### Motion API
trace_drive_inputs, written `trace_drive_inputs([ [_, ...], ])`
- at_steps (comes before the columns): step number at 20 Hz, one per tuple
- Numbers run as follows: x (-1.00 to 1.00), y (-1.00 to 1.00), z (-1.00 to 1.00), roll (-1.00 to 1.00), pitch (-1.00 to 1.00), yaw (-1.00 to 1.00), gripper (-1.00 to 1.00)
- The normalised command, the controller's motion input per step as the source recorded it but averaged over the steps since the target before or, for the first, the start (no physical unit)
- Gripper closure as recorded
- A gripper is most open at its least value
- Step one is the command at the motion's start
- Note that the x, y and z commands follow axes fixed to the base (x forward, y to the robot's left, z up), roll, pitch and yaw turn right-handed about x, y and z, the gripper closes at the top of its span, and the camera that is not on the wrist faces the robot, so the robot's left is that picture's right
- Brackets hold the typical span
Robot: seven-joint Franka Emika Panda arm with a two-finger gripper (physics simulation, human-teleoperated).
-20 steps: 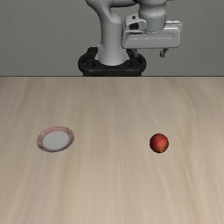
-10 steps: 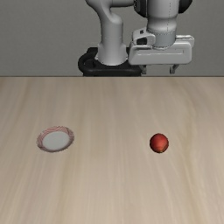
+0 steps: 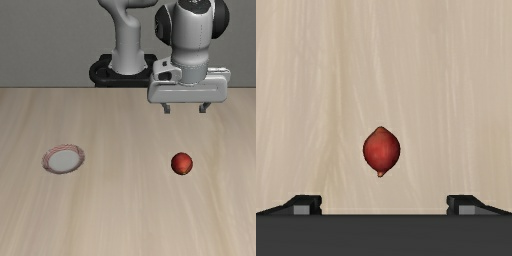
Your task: Pick the onion and place it on the plate
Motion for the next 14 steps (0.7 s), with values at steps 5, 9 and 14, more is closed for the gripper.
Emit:
trace_drive_inputs([
  [5,0.00,0.00,-1.00,0.00,0.00,0.00,-1.00],
  [9,0.00,0.00,-1.00,0.00,0.00,0.00,-1.00],
  [14,0.00,0.00,-1.00,0.00,0.00,0.00,-1.00],
])
